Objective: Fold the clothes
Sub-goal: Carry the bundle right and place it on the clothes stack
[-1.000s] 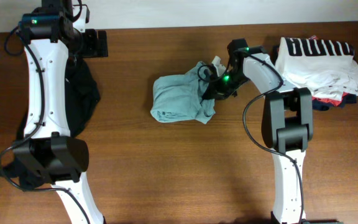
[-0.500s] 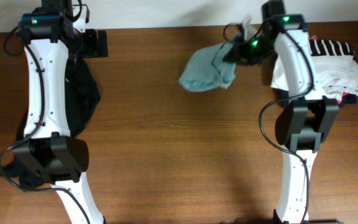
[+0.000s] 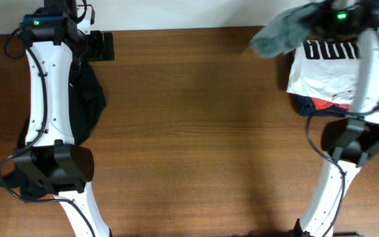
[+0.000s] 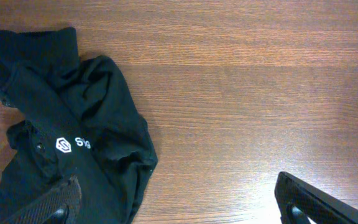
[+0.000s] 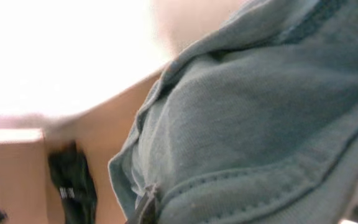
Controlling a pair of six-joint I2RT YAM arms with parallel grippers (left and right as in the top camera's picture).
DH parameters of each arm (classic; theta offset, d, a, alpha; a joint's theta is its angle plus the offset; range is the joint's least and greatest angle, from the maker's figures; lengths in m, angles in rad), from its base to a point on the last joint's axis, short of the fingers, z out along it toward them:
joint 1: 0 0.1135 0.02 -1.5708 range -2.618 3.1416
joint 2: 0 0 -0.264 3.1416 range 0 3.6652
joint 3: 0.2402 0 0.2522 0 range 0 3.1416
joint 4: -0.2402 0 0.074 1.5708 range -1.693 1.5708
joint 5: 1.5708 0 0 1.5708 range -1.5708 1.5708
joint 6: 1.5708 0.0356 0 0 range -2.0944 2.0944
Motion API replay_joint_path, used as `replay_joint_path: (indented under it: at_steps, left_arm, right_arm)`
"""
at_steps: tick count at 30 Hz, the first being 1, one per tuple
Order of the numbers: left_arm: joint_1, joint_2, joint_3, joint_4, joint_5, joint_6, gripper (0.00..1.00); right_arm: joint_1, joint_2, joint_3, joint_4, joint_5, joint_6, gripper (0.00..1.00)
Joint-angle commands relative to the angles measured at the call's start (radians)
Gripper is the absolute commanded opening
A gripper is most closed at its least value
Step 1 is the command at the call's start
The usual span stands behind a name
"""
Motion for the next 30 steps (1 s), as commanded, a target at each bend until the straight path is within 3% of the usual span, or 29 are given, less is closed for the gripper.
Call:
replay_joint_path:
  at_steps: [1, 14, 20, 30]
  left_arm:
    - [0.000, -0.024, -0.008, 0.003, -0.007, 0.001, 0.99]
    - [0.000, -0.024, -0.008, 0.010, -0.007, 0.001, 0.99]
    - [0.000, -0.024, -0.008, 0.009, -0.007, 0.001, 0.99]
    - [-0.001, -0.024, -0.008, 0.008, -0.006, 0.001, 0.99]
  right_arm:
    - [-0.089, -0.055, 0.042, 0.053, -0.006, 0.124, 0.04]
    - [-0.162, -0.053, 0.024, 0.153, 0.244, 0.203, 0.04]
    - [-0.161, -0.052, -0.006, 0.211, 0.348, 0.349, 0.04]
    - [-0.142, -0.034, -0.160, 0.200, 0.351, 0.381, 0.04]
